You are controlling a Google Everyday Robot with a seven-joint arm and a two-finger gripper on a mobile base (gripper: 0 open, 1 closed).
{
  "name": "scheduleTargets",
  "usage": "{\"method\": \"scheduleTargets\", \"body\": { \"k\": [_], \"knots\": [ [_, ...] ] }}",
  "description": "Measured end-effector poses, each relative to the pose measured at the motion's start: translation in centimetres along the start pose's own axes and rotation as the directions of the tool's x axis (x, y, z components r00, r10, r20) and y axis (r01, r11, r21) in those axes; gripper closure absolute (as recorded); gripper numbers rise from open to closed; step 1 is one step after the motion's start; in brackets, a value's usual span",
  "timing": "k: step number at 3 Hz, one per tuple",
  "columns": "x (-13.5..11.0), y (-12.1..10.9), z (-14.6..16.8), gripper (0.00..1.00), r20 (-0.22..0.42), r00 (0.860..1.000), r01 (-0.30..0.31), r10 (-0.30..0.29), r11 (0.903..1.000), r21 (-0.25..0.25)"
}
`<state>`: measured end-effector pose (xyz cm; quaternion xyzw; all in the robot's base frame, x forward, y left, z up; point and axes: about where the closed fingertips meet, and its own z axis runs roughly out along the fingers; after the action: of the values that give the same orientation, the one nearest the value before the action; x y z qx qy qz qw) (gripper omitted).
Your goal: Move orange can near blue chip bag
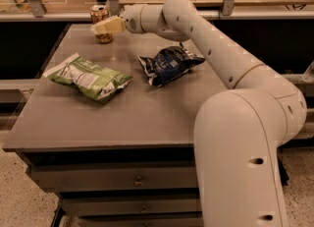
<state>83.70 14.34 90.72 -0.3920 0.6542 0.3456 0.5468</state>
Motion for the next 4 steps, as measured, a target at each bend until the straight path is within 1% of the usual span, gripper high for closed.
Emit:
{"method": "scheduleTargets", "body": {
  "k": [2,4],
  "knots": [
    [-0.3,-1.0,2.1,0.0,-0.022,0.999,0.029,-0.029,0.9995,0.009],
    [-0.2,-0.7,5.0,0.0,-0.042,0.998,0.044,-0.045,0.9987,-0.025]
  ]
}}
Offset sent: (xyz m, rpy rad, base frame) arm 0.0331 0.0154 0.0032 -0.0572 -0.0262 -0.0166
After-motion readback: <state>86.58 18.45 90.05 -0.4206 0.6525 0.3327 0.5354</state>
